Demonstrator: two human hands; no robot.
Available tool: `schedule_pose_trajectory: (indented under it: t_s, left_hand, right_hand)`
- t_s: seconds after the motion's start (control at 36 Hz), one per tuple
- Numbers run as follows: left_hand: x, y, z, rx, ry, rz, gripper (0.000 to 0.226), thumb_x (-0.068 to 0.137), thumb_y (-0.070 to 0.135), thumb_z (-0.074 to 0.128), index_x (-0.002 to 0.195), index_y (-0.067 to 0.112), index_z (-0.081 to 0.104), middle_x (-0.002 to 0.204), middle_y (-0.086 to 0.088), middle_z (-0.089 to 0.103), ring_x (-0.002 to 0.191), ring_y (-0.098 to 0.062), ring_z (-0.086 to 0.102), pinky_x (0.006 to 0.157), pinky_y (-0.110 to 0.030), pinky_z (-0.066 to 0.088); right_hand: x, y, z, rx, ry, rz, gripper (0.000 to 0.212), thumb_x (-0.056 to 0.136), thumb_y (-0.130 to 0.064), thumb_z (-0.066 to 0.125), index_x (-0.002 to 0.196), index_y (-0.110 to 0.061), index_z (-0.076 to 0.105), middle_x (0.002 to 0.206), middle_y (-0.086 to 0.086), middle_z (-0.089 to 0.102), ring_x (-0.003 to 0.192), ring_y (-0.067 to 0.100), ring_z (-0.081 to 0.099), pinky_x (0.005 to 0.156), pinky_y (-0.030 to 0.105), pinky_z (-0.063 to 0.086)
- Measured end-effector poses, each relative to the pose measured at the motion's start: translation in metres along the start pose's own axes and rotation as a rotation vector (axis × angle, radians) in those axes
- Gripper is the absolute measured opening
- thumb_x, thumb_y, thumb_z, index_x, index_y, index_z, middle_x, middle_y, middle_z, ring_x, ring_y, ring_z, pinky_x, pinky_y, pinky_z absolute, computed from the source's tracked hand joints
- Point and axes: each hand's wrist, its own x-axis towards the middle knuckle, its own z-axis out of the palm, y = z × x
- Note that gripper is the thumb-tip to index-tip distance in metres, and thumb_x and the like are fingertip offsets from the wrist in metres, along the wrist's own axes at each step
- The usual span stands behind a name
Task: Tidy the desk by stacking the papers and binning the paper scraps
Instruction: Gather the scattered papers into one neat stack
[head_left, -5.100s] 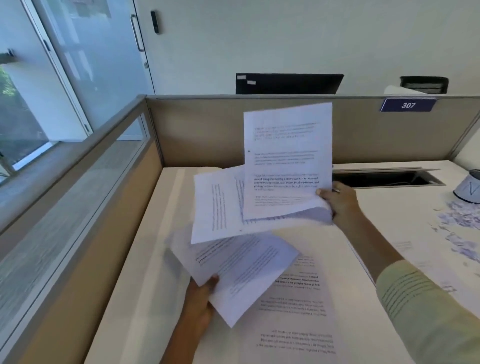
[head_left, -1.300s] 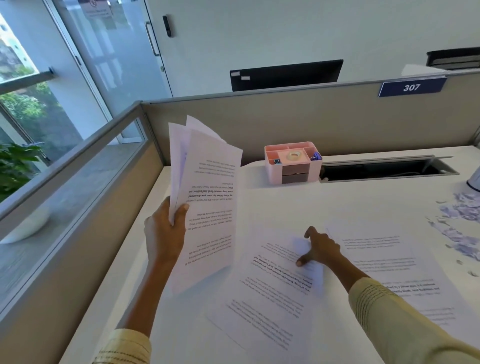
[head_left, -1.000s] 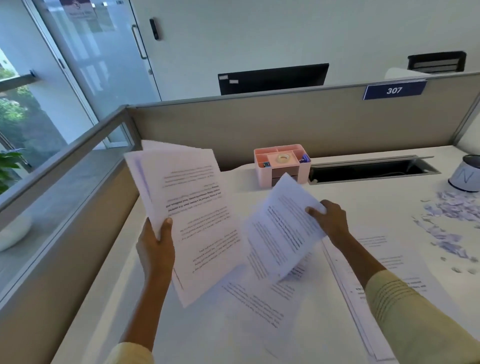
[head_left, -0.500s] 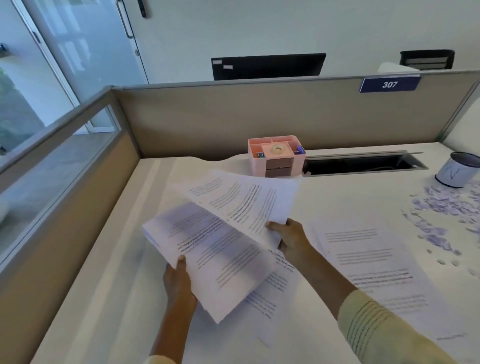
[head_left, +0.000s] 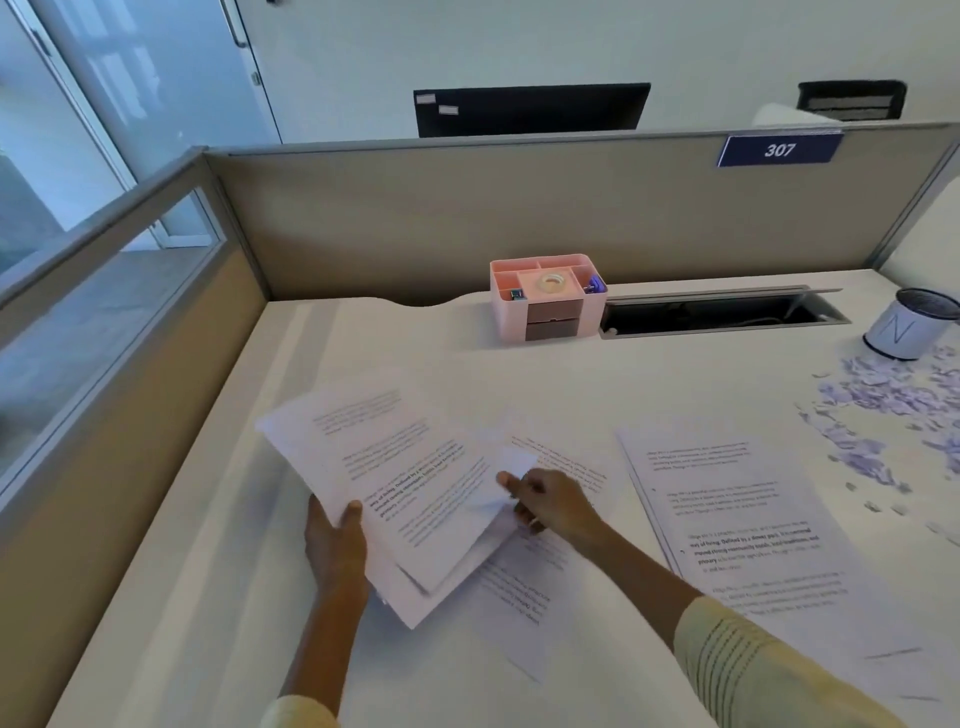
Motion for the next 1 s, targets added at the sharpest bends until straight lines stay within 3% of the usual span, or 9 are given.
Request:
schedule_pose_trajectory:
  t_s: [0.06,0.11,0.22,0.33,0.53,0.67,0.72,0.83,1.0]
  left_hand:
    - [0.008,0.010,-0.007,0.046,0.023,0.067,0.036,0.095,0.004,0.051,0.129,0.016,0.049,0.124,-0.011,0.060,0.107,-0.033,0.059,0.092,-0.051,0.049]
    - [0.017,0.019,-0.013,0.062,0.056,0.106,0.033,0.095,0.003,0.050,0.127,0.014,0.050,0.121,-0.010,0.059,0.106,-0.033,0.059,0.089,-0.045,0.049]
    - [0.027,0.034,-0.026,-0.018,0.107,0.132,0.036,0.096,0.002,0.049,0.131,0.013,0.048,0.121,-0.007,0.058,0.106,-0.029,0.059,0.089,-0.044,0.049]
    - [0.028,0.036,-0.032,-0.112,0.122,0.069,0.041,0.096,0.001,0.048,0.135,0.014,0.045,0.119,-0.004,0.057,0.101,-0.026,0.058,0.083,-0.042,0.047]
    - [0.031,0.027,-0.033,-0.142,0.140,0.014,0.041,0.095,0.001,0.049,0.133,0.018,0.048,0.120,-0.005,0.059,0.102,-0.027,0.060,0.082,-0.041,0.048]
    - [0.030,0.024,-0.035,-0.113,0.112,0.000,0.041,0.095,0.000,0.050,0.134,0.013,0.048,0.119,-0.007,0.058,0.102,-0.028,0.058,0.085,-0.042,0.047]
    - [0.032,0.018,-0.037,-0.087,0.082,-0.024,0.041,0.095,0.001,0.051,0.134,0.014,0.048,0.123,-0.009,0.059,0.105,-0.031,0.059,0.085,-0.045,0.047]
    - [0.023,0.010,-0.037,-0.074,-0.015,-0.060,0.041,0.096,0.007,0.053,0.134,0.020,0.047,0.121,-0.006,0.059,0.103,-0.033,0.059,0.084,-0.048,0.048]
    - [0.010,0.005,-0.036,-0.133,-0.021,-0.061,0.036,0.097,0.007,0.051,0.127,0.027,0.046,0.116,-0.001,0.054,0.099,-0.027,0.054,0.083,-0.044,0.044]
  right_hand:
    - [0.016,0.007,-0.019,-0.326,0.140,-0.089,0.043,0.083,-0.053,0.062,0.087,-0.010,0.064,0.087,0.008,0.063,0.082,0.020,0.059,0.075,0.031,0.048]
    - [0.029,0.015,-0.035,-0.616,0.203,-0.121,0.045,0.084,-0.047,0.065,0.111,-0.012,0.061,0.113,0.012,0.055,0.108,0.026,0.050,0.088,0.033,0.043]
    - [0.040,0.026,-0.054,-0.849,0.142,-0.062,0.076,0.075,-0.055,0.069,0.138,-0.023,0.039,0.142,0.010,0.035,0.131,0.029,0.033,0.103,0.040,0.035]
    - [0.040,0.027,-0.054,-0.967,0.125,0.000,0.082,0.071,-0.075,0.057,0.133,-0.024,0.040,0.136,0.006,0.040,0.125,0.026,0.041,0.096,0.041,0.041]
    - [0.035,0.006,-0.039,-1.175,0.120,0.023,0.062,0.082,-0.069,0.049,0.104,-0.013,0.058,0.099,0.003,0.061,0.092,0.021,0.062,0.064,0.027,0.036]
    - [0.041,-0.001,-0.035,-1.147,0.226,-0.151,0.044,0.091,-0.049,0.053,0.112,-0.011,0.057,0.109,0.007,0.060,0.100,0.024,0.059,0.074,0.031,0.044]
    - [0.051,0.000,-0.036,-1.033,0.116,-0.273,0.053,0.088,-0.050,0.056,0.127,-0.015,0.048,0.129,0.009,0.050,0.118,0.026,0.048,0.090,0.036,0.044]
    - [0.063,0.004,-0.038,-0.999,-0.191,-0.298,0.085,0.073,-0.077,0.048,0.145,-0.036,0.030,0.159,0.002,0.012,0.146,0.026,0.012,0.115,0.044,0.019]
    - [0.064,0.012,-0.039,-1.116,0.065,-0.153,0.068,0.081,-0.068,0.051,0.133,-0.025,0.041,0.134,0.006,0.042,0.120,0.029,0.044,0.094,0.042,0.038]
